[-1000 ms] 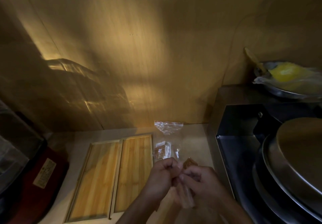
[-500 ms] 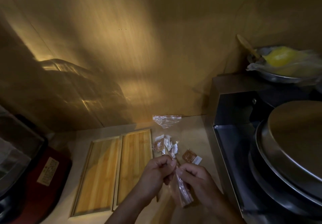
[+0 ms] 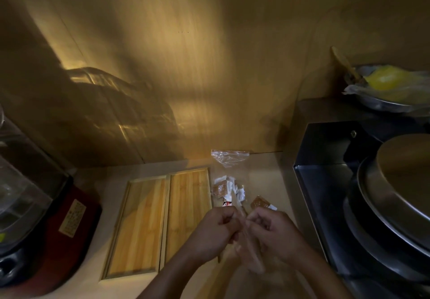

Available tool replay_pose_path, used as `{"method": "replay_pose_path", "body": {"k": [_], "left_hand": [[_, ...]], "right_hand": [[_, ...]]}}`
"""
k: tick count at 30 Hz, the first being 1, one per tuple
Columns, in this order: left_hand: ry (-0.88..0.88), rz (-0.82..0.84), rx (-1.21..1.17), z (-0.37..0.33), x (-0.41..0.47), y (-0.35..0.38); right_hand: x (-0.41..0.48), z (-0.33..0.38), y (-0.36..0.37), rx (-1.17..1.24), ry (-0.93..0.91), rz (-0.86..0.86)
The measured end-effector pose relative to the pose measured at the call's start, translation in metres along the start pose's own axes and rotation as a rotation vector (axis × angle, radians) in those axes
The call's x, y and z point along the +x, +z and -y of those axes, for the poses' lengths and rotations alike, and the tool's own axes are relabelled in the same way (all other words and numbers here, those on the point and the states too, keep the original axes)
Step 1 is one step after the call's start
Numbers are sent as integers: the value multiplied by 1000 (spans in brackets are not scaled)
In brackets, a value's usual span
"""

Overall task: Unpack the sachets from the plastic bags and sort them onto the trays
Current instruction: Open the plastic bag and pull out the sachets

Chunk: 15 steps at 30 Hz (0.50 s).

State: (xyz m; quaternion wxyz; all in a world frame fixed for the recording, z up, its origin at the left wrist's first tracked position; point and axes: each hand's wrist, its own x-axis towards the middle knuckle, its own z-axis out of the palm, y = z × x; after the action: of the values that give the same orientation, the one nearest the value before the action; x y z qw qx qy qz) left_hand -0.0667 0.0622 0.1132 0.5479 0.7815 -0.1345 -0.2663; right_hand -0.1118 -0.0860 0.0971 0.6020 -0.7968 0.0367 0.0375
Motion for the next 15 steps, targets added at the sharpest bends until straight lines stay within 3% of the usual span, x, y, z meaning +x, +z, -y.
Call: {"method": "replay_pose_path", "body": {"k": [7,12,15], "left_hand": [[-53,-104,159,3,4,2],[-11,-27,204,2,5,5],[40,-8,246,7,2,4]], "right_hand": [[3,4,9,-221,-42,-81],[4,-1,8,-121,42,14],[3,-3,5,-63,63,-34]]}}
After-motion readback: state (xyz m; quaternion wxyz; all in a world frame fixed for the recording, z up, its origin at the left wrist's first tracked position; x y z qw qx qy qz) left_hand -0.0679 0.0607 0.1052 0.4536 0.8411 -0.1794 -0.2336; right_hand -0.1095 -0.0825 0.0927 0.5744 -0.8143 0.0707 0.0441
